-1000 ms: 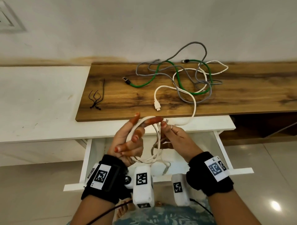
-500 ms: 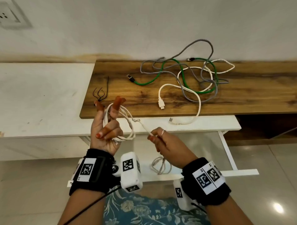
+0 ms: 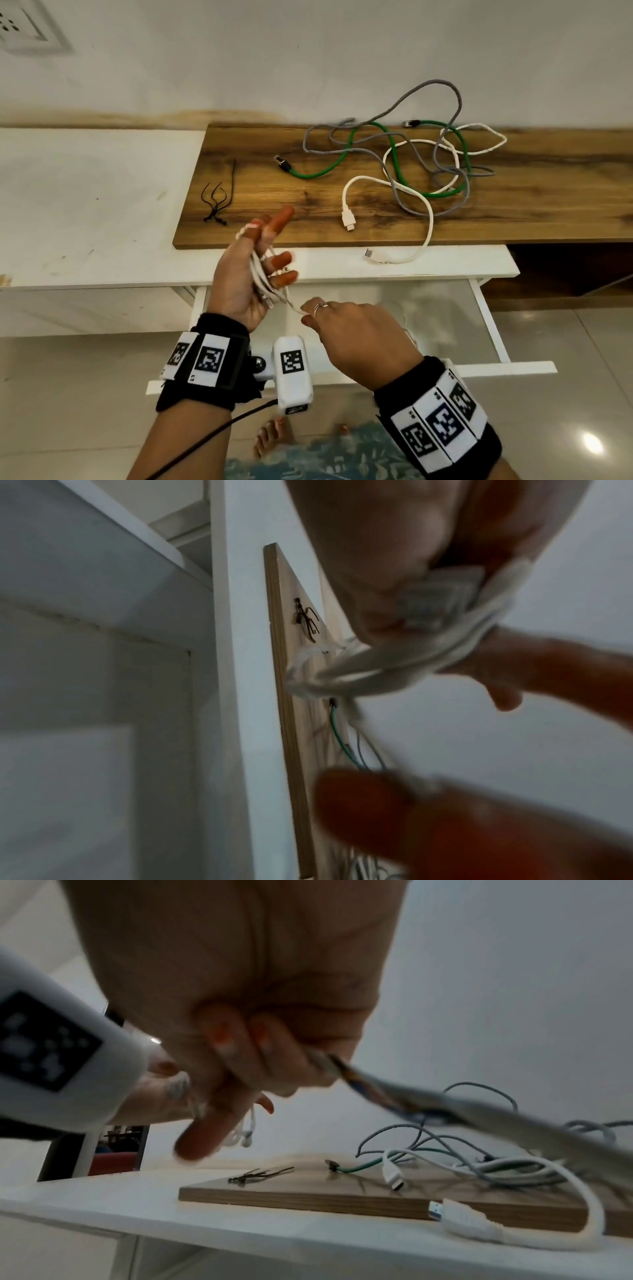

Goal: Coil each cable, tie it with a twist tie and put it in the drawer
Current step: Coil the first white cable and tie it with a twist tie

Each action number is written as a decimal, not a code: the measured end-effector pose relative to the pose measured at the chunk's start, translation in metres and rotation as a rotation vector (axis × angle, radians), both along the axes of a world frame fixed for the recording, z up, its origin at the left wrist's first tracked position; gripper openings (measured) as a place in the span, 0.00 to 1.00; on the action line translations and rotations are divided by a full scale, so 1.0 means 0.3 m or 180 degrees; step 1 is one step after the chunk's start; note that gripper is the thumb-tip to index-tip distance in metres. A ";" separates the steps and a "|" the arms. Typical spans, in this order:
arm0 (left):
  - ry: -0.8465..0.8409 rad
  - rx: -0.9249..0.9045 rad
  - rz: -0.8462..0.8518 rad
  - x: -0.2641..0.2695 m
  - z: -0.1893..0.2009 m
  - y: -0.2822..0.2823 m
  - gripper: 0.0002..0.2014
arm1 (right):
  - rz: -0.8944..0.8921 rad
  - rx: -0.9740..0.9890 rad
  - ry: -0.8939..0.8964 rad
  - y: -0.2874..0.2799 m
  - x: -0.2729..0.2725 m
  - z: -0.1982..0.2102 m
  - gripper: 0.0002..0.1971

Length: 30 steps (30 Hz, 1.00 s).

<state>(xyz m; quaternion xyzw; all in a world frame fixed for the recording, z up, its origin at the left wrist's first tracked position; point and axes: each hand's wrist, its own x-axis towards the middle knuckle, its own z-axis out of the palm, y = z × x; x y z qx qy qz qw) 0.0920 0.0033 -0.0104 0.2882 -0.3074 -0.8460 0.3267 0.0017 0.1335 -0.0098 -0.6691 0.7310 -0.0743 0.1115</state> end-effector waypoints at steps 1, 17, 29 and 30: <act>-0.0207 -0.0154 -0.0114 -0.011 0.003 0.014 0.12 | -0.0107 0.0000 0.0185 0.001 0.004 0.012 0.11; -0.1065 -0.0656 -0.1928 -0.056 -0.034 0.104 0.07 | 0.0348 -0.0002 -0.0452 0.063 -0.137 0.077 0.12; -0.0825 -0.0521 -0.2875 -0.045 -0.035 0.087 0.35 | -0.1124 -0.2101 -0.0763 0.068 -0.361 -0.082 0.26; -0.0617 -0.0357 -0.2975 -0.044 -0.033 0.093 0.36 | -0.1272 -0.2144 -0.0826 0.058 -0.369 -0.093 0.25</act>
